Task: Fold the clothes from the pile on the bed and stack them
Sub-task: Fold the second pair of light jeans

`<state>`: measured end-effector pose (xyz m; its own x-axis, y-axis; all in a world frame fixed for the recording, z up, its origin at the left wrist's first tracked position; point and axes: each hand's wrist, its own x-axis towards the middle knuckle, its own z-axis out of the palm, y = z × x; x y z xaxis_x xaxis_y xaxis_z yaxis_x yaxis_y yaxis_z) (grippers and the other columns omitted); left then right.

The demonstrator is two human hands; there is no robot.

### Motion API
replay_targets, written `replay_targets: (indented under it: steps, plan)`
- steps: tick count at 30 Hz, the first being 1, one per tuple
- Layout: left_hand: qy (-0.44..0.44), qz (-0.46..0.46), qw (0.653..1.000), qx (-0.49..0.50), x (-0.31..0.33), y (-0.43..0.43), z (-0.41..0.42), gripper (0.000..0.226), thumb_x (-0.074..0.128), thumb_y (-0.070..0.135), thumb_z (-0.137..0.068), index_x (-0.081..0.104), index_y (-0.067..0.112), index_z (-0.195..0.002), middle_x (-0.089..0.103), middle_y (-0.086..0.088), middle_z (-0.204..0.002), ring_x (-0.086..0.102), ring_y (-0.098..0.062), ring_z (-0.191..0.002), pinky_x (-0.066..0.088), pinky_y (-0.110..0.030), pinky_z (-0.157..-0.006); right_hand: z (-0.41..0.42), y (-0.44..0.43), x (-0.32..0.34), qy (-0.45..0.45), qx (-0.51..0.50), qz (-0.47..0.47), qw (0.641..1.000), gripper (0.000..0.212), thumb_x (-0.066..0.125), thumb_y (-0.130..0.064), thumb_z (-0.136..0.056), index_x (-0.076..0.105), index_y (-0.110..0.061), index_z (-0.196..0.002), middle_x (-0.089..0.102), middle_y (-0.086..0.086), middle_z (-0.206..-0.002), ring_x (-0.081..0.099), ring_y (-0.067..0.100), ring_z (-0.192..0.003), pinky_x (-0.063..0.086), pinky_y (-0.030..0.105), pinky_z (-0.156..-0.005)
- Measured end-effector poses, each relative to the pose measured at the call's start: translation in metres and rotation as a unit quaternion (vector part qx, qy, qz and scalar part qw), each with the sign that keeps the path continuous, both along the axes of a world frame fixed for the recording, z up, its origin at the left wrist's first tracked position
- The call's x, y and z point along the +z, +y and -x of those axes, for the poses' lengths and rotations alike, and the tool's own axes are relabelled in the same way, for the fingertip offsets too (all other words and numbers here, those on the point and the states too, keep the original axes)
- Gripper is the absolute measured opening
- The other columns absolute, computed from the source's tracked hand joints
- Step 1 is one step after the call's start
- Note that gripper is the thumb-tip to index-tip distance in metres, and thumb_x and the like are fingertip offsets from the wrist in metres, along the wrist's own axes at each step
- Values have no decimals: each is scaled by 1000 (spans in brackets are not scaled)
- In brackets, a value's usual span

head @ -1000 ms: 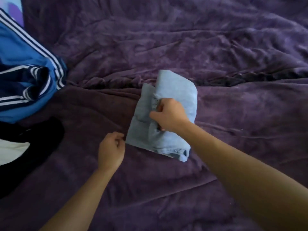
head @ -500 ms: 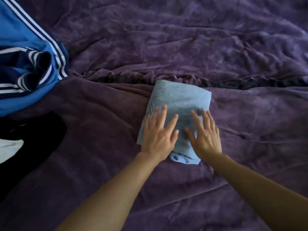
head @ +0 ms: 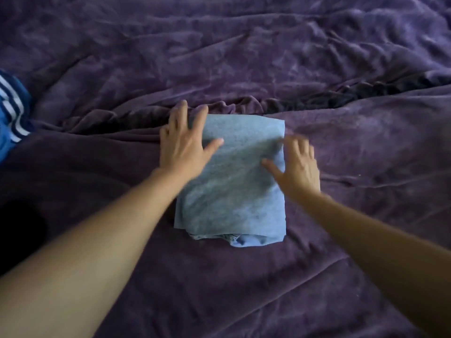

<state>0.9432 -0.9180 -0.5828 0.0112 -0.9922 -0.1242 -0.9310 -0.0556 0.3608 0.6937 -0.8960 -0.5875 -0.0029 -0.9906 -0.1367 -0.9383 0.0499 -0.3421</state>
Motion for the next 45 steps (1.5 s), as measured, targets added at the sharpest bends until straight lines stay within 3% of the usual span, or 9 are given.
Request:
replay_targets:
  steps: [3, 5, 12, 15, 18, 22, 27, 38, 45]
  plan:
    - [136, -160, 977, 48, 0, -47, -4, 93, 70, 54, -77, 26, 16, -149, 33, -16, -151, 35, -31, -137, 30, -36, -109, -8, -58, 12, -215, -172, -180, 944, 111, 85, -43, -67, 15, -23, -151, 39, 2, -144, 48, 20, -122, 49, 40, -94]
    - [155, -151, 974, 60, 6, -55, -4, 95, 83, 44, -67, 36, 11, -144, 41, -13, -146, 40, -27, -133, 33, -32, -109, -13, -74, 18, -260, -167, -223, 924, 116, 91, -31, -61, 18, -19, -151, 46, -5, -128, 52, 15, -112, 51, 30, -82]
    - [139, -182, 972, -59, 89, -8, 9, 46, 91, 32, -56, 71, 17, -94, 62, 2, -84, 54, -13, -76, 37, -23, -61, 19, -26, 83, -196, -12, -230, 953, 82, 94, -31, -51, 57, -20, -123, 64, -4, -109, 62, 16, -97, 55, 34, -83]
    - [87, -176, 972, -126, 134, 28, 29, 47, 87, 25, -61, 60, 21, -98, 56, 2, -96, 53, -17, -87, 38, -26, -70, 35, 24, 125, -111, 75, -199, 971, 83, 88, -43, -55, 50, -27, -127, 60, -7, -106, 59, 18, -95, 48, 29, -78]
    - [41, -187, 967, -169, 171, 76, 57, 45, 78, 20, -68, 43, 28, -95, 55, 3, -95, 53, -21, -86, 45, -34, -73, 57, 84, 150, -53, 137, -147, 978, 48, 78, -52, -65, 51, -27, -95, 63, -5, -88, 62, 27, -83, 40, 30, -63]
    - [35, -170, 965, -199, 215, 136, 110, 44, 71, 17, -73, 48, 28, -110, 59, 1, -98, 56, -20, -91, 47, -37, -77, 110, 158, 186, -65, 125, -84, 986, 47, 73, -55, -70, 34, -29, -73, 45, -14, -69, 49, 20, -73, 29, 30, -59]
    - [37, -110, 960, -253, 263, 199, 208, 15, 64, 14, -73, 58, 20, -85, 67, -2, -86, 61, -25, -85, 48, -38, -69, 206, 235, 244, -43, 101, -31, 993, 36, 69, -52, -76, 51, -21, -84, 48, -7, -99, 51, 17, -91, 45, 33, -65]
    - [65, 64, 925, -368, 359, 254, 432, 15, 63, 28, -78, 53, 21, -88, 68, -1, -87, 62, -31, -85, 45, -36, -64, 413, 335, 378, 31, 5, 91, 995, 48, 69, -44, -82, 58, -16, -119, 60, 3, -108, 60, 30, -98, 48, 39, -75]
    - [132, 118, 909, -377, 405, 195, 542, 17, 67, 29, -79, 60, 22, -93, 69, 0, -85, 64, -25, -83, 50, -37, -67, 521, 287, 435, 82, -11, 163, 983, 31, 69, -39, -81, 58, -17, -101, 61, 1, -96, 61, 27, -85, 48, 39, -67]
